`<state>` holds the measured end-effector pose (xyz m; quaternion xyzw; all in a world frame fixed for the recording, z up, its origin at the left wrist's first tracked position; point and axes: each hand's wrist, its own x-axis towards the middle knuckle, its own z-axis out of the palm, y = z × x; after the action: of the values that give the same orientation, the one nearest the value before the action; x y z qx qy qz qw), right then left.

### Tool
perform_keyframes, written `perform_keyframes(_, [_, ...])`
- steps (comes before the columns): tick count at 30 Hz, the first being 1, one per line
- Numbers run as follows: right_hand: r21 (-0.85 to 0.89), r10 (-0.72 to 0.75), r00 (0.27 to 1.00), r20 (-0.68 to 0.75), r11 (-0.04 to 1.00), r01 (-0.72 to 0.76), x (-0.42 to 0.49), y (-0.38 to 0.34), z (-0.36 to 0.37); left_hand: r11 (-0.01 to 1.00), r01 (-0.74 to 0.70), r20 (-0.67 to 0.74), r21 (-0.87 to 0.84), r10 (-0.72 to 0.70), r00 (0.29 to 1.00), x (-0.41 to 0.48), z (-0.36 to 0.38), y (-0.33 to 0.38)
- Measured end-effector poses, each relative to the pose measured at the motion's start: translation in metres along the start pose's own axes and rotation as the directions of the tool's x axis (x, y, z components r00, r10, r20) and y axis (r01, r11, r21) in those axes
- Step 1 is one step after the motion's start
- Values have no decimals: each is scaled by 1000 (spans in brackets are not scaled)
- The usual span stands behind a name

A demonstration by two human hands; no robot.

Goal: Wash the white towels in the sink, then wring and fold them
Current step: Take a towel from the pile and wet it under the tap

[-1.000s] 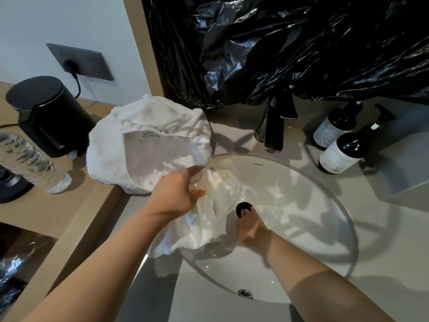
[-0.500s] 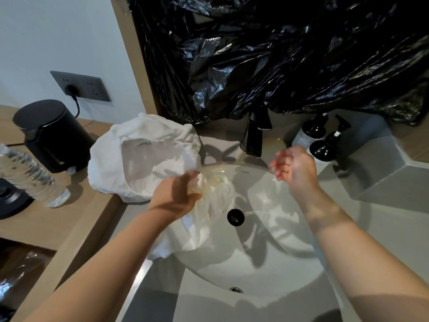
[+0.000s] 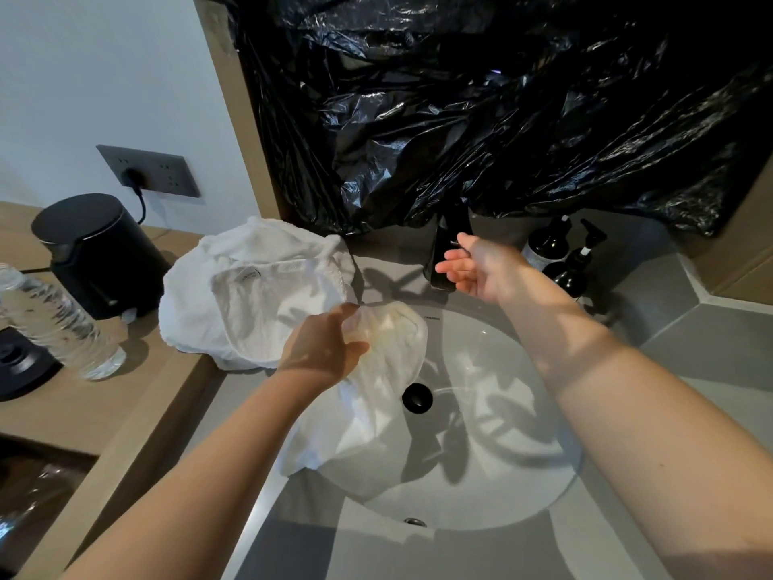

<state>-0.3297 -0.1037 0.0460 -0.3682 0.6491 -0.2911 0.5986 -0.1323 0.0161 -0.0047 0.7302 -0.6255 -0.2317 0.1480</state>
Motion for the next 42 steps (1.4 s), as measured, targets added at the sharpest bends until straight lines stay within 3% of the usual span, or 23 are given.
perform_keyframes(8, [186,-138,965,-225,966,181,15,4,-25,999,-26,-4,-29,26,1000,3,-2,-6])
perform_keyframes(19, [188,-178,926,-333,950,250,16,6,-23,994,-4,-11,-112,2,1000,8,1,-6])
perform_keyframes(31, [246,-242,900,-363,907,343,14,-5,-16,989,60,-31,-137,-65,997,5,1,-11])
perform_keyframes(35, [228,-170,910,-378,935,270,23,-25,-11,988,71,-48,-140,-79,996,9,0,-18])
perform_keyframes(42, [257,-223,925,-307,917,306,24,-19,-13,987,58,-42,-150,-65,997,14,3,-21])
